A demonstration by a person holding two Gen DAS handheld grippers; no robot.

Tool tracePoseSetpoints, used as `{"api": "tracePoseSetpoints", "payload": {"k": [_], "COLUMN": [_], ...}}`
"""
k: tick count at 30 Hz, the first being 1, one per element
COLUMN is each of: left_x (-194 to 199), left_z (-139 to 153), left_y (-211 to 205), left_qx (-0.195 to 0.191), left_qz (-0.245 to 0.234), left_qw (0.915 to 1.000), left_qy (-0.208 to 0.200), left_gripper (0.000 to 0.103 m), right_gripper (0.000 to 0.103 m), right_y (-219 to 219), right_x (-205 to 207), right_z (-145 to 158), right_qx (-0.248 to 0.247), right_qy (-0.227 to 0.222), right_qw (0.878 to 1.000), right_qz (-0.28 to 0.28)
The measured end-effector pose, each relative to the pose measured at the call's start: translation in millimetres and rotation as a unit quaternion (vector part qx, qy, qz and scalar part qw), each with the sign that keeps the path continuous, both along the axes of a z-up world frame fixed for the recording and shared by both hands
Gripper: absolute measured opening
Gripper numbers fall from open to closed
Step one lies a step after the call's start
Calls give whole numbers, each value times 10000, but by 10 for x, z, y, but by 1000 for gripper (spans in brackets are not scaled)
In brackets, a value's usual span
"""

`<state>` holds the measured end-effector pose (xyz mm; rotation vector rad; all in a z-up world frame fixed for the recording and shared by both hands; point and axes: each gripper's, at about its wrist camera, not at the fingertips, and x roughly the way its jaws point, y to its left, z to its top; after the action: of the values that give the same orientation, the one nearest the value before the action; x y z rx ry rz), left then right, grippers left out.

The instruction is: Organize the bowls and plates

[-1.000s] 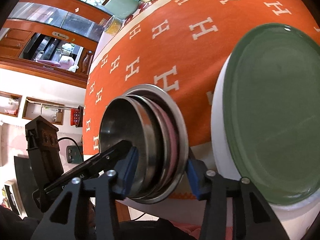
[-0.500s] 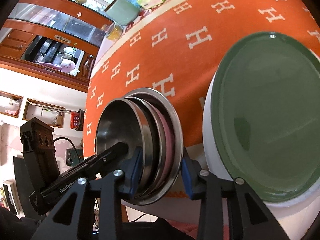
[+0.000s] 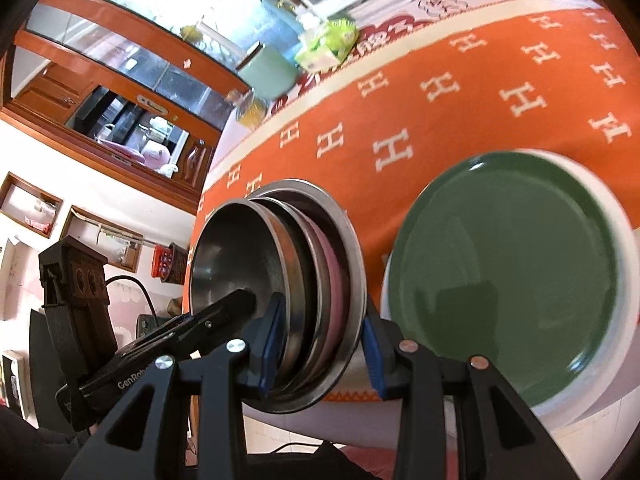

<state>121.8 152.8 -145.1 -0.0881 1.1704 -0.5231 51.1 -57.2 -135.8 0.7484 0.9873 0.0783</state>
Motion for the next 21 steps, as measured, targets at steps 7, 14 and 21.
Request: {"api": "tracePoseSetpoints", "payload": {"k": [7, 14, 21], "left_x": [-148, -310, -403], "left_z": [116, 165, 96], "left_y": [-397, -811, -1234], "left_qx": [19, 30, 59], "left_qz": [-257, -453, -549], "left_qw": [9996, 9988, 9985], "left_qy": [-149, -155, 14], "left_gripper": [40, 40, 40], "right_gripper": [36, 36, 36], "right_y": [-306, -667, -1009], "right_x": [-185, -388, -519], "right_z": [109, 142, 95], "right_qx": [-75, -130, -255], "right_qy": [-179, -182, -13], "right_qw": [9996, 9989, 9987], "right_qz": [-228, -409, -433]}}
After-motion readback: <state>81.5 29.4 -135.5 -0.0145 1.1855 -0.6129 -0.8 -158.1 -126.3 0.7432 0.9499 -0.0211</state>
